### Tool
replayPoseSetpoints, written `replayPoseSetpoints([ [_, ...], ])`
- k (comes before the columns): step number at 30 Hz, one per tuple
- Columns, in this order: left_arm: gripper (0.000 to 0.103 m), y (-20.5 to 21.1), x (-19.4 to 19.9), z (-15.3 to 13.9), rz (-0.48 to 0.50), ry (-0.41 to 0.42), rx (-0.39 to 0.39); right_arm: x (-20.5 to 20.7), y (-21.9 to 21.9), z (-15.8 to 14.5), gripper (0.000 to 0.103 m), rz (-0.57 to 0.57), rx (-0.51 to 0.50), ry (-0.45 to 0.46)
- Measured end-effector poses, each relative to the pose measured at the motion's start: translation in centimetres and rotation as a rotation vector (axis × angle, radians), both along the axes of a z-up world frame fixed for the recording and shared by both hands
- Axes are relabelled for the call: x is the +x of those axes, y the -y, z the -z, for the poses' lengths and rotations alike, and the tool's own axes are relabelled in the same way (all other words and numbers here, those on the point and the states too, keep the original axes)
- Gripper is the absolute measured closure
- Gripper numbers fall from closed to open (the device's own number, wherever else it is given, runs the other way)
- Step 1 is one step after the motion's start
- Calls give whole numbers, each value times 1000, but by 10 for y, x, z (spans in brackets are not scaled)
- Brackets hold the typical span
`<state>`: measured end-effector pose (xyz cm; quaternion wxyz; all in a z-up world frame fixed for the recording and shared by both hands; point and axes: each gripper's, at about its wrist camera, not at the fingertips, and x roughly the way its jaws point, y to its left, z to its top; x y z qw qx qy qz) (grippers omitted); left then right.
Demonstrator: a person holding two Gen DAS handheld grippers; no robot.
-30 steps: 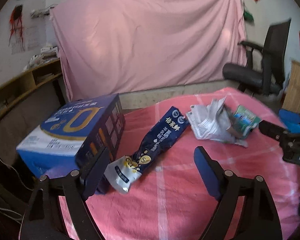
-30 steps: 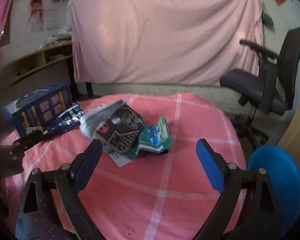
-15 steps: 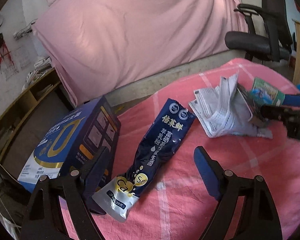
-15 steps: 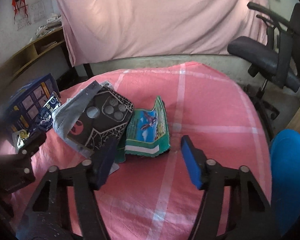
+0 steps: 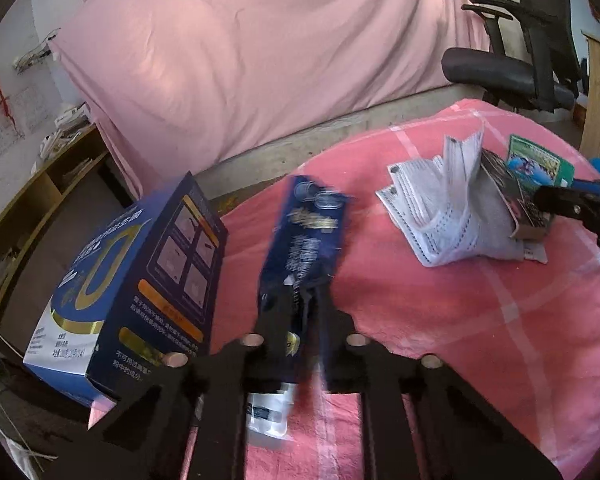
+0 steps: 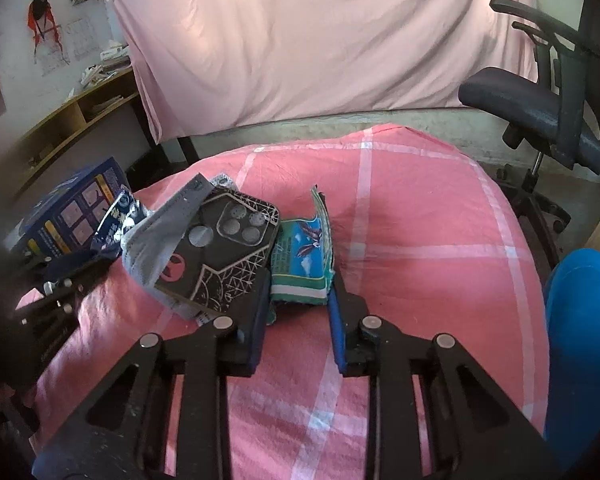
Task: Collect trash
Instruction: 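Grasp the blue milk sachet with the left gripper while the right grasps the green card, then carry the sachet and green card over the blue basin and open both grippers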
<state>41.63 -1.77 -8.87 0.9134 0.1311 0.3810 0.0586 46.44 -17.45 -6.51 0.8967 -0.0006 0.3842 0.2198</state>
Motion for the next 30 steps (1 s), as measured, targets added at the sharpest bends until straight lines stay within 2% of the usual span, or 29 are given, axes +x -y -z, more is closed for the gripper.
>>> replayPoseSetpoints([
  [12,98,6,-30,-34,15,81,-156,-37,21,-17,51,-6,-38,81],
  [16,98,18,-39,-47,36,114,-199,-50,33,-27,51,5,-35,140],
  [23,98,43,-57,-83,98,240,-275,-67,55,-50,51,41,24,287],
  [24,98,46,-59,-89,106,260,-286,-69,58,-54,54,50,36,309],
  [25,98,49,-61,-95,113,280,-296,-70,62,-58,66,55,48,328],
  [26,98,53,-62,-102,122,298,-301,-71,64,-61,72,61,53,338],
  [30,98,68,-63,-115,147,305,-297,-67,73,-62,73,72,64,327],
])
